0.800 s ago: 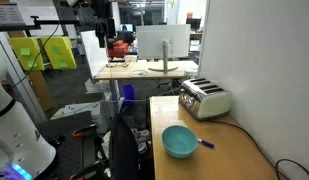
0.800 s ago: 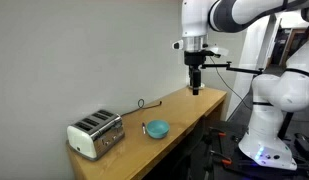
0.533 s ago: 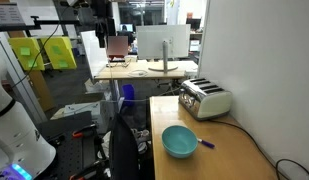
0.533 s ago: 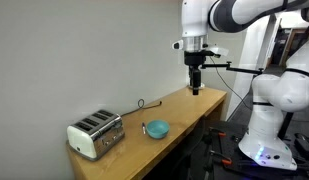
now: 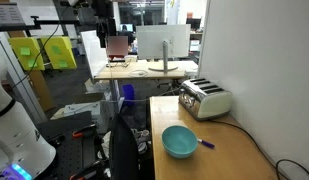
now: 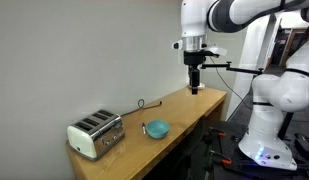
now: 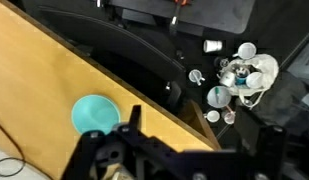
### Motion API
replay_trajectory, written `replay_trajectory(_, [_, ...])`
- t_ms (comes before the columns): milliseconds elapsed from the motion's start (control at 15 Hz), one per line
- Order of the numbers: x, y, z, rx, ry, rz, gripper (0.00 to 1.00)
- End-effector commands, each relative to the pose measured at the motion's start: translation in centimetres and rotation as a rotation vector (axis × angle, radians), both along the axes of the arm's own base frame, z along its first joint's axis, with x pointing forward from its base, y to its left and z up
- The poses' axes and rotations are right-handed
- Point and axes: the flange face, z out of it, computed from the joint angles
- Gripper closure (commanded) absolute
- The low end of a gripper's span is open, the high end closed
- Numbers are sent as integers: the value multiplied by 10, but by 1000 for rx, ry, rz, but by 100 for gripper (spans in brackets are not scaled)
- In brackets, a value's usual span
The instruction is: Move the blue bowl backwards
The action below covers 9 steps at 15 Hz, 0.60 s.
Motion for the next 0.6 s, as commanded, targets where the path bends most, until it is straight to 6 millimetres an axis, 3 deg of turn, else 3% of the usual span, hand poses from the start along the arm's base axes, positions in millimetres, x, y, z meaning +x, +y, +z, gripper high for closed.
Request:
replay_trajectory(0, [22,-32,-5,64,-30,-93,0])
replay_trajectory(267, [58,-93,-34,150,-94,-278,0])
replay_trajectory(467, [75,-121,-81,168,-65,-462,0])
replay_trajectory(533, [68,-121,-103,165,-39,-516,0])
